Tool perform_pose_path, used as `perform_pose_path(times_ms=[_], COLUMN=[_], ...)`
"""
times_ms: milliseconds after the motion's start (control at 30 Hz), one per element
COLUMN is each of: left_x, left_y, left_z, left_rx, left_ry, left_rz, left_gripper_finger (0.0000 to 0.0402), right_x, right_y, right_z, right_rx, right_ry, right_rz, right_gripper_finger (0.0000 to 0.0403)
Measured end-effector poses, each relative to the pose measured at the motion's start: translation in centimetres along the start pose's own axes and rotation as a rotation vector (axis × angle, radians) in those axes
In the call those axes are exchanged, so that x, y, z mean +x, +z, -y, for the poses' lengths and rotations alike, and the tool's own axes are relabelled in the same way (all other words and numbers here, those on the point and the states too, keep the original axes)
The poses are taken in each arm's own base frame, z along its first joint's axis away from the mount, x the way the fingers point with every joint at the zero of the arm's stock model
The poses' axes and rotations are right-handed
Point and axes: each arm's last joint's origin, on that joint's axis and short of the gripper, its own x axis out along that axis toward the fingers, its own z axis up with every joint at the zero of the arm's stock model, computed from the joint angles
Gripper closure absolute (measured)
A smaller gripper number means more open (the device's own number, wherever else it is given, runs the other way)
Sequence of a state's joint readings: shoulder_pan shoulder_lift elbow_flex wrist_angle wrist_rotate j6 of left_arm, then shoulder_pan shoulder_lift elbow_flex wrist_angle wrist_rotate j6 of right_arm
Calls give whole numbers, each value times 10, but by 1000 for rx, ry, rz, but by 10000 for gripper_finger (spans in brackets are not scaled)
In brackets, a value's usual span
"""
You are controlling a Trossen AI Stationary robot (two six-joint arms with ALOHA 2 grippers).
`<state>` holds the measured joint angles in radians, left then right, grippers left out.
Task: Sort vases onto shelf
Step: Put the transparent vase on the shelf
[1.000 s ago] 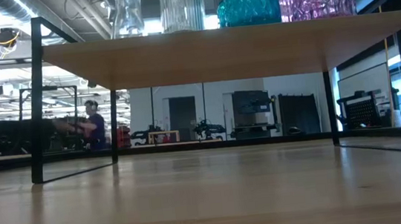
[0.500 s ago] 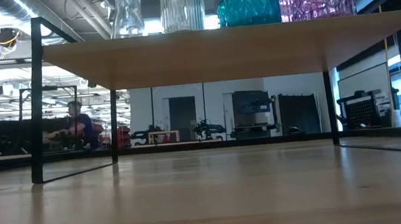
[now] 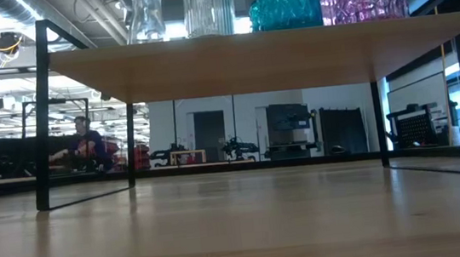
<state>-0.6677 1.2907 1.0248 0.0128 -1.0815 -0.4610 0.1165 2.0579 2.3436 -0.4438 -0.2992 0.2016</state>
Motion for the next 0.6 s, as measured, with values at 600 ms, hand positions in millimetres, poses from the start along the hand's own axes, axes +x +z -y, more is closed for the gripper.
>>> perform_pose_path(times_ms=[600], left_x=[1], left_y=[2], left_z=[-2], left_rx=[48], left_ry=[72], left_rz=[36], left_gripper_finger=[130], right_x=[1], right_y=[-14], right_z=[4], right_rx=[42], right_ry=[-45], right_rz=[-127], right_gripper_finger=[314])
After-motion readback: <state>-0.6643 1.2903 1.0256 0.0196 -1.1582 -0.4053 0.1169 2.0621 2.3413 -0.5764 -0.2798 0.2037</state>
